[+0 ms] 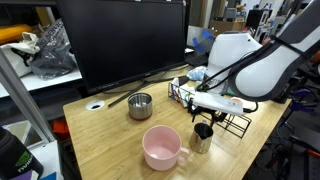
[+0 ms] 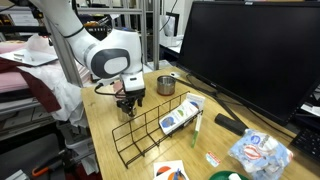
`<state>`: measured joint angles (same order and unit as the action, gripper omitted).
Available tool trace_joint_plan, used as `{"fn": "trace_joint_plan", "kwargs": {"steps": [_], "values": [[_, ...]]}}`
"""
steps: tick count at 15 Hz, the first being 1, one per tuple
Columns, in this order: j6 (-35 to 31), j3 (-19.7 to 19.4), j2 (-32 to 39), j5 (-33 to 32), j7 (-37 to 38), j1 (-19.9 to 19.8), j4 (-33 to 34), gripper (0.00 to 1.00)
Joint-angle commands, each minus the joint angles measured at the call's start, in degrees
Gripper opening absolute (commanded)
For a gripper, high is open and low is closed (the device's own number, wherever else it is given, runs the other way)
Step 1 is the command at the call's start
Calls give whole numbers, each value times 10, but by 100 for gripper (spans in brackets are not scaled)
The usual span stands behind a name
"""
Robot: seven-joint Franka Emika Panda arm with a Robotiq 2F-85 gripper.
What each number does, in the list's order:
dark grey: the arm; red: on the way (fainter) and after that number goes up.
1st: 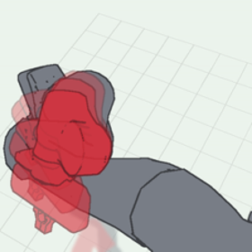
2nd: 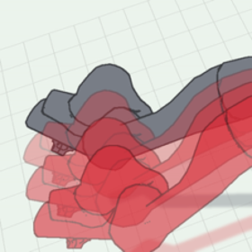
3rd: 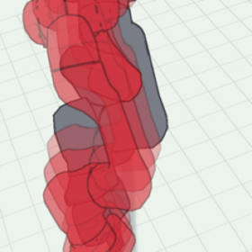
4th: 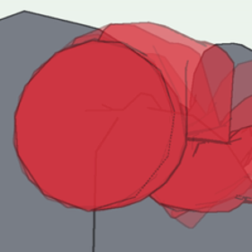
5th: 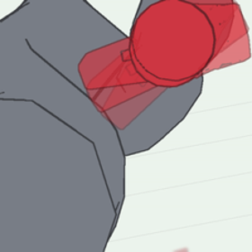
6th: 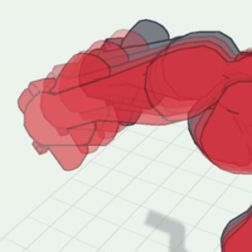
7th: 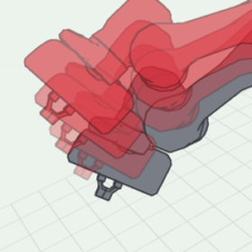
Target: Move the cup to the bottom of the table
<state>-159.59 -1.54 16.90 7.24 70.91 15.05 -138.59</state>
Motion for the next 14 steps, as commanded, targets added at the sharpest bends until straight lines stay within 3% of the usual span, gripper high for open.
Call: {"fn": "trace_joint_plan", "kwargs": {"steps": [1,6,7,14], "values": [[-19,-7,-24,-34,22,8,-21,100],[-42,-2,-43,-69,29,6,-34,100],[-17,4,-24,-57,24,-2,-12,100],[-19,4,-23,-58,24,-2,-14,100]]}}
